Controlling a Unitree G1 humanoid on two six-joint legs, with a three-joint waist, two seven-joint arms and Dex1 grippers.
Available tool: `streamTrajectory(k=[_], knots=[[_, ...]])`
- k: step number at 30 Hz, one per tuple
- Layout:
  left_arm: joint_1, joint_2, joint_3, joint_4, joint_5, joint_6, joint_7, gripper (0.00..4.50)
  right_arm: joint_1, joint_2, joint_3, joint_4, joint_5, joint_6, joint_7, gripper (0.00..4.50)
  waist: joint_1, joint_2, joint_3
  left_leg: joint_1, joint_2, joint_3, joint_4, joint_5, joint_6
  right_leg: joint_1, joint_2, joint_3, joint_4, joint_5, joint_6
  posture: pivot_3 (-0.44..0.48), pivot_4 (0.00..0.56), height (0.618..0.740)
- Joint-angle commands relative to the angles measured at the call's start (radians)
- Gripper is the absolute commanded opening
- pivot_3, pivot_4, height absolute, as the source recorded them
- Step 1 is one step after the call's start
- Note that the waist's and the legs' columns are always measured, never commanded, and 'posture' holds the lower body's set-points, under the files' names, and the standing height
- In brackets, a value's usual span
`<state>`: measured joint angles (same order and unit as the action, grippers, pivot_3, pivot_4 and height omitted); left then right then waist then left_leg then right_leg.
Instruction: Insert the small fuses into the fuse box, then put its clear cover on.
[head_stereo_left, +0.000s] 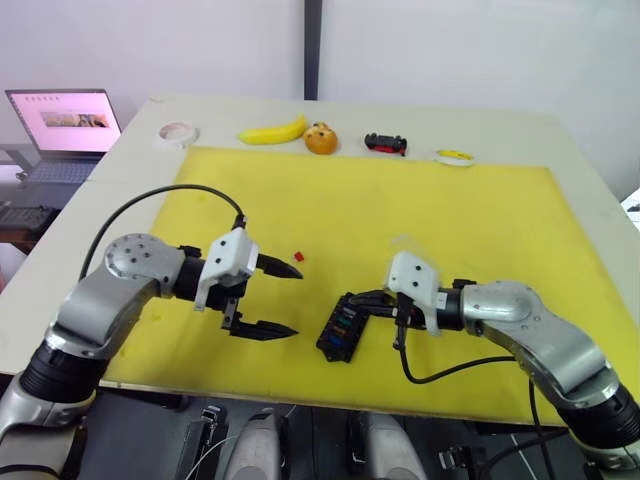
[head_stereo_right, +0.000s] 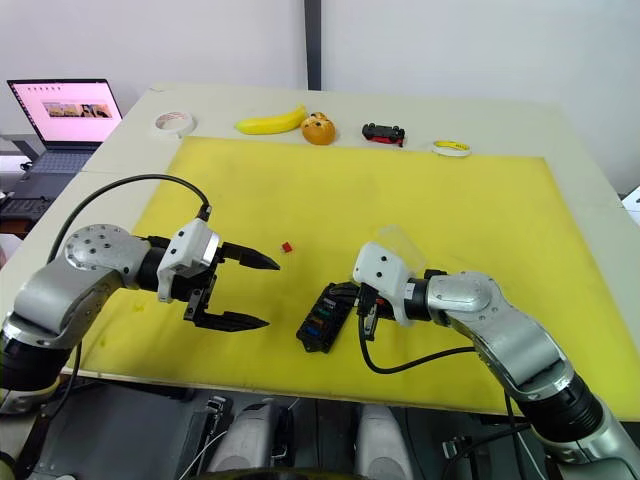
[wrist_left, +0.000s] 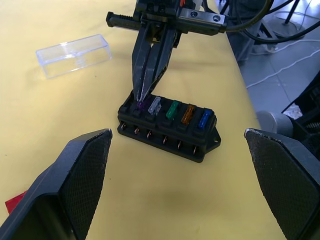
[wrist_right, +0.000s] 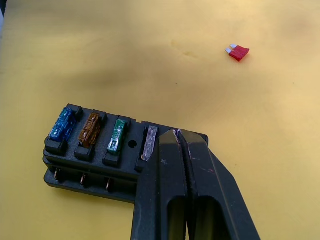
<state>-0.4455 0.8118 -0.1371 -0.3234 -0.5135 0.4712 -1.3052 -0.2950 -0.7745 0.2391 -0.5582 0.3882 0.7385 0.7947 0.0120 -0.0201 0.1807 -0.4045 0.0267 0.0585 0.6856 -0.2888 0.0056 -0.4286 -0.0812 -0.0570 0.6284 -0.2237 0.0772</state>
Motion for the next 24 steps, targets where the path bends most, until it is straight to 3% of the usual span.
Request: streamTrajectory(k=[1,14,24], knots=[[-0.007,-0.002,0.015,-0.029,-0.01,-0.009,0.003,4.5,0.022,-0.032,0.054,0.024,-0.021,0.085,0.009,0.05,0.0,0.0,0.0,0.0,0.0,0.0,0.0,0.0,0.0,0.0,0.0,0.0,0.0,0.0,0.0,0.0,0.15,0.737],[-0.005,-0.002,0.017,-0.029,-0.012,-0.008,0.004,4.5,0.014,-0.04,0.097,0.026,-0.063,0.118,-0.009,0.05,0.001,-0.003,-0.013,0.001,0.0,0.0,0.0,0.0,0.0,0.001,0.0,0.0,-0.001,0.0,0.0,0.0,0.15,0.737],[0.002,0.002,0.028,-0.022,-0.012,-0.005,0.012,4.5,-0.03,0.005,-0.119,-0.078,0.135,0.171,0.007,0.05,0.0,-0.002,-0.013,0.001,0.001,0.0,0.0,0.0,0.0,0.001,0.0,0.0,-0.001,0.0,-0.001,0.0,0.15,0.737]])
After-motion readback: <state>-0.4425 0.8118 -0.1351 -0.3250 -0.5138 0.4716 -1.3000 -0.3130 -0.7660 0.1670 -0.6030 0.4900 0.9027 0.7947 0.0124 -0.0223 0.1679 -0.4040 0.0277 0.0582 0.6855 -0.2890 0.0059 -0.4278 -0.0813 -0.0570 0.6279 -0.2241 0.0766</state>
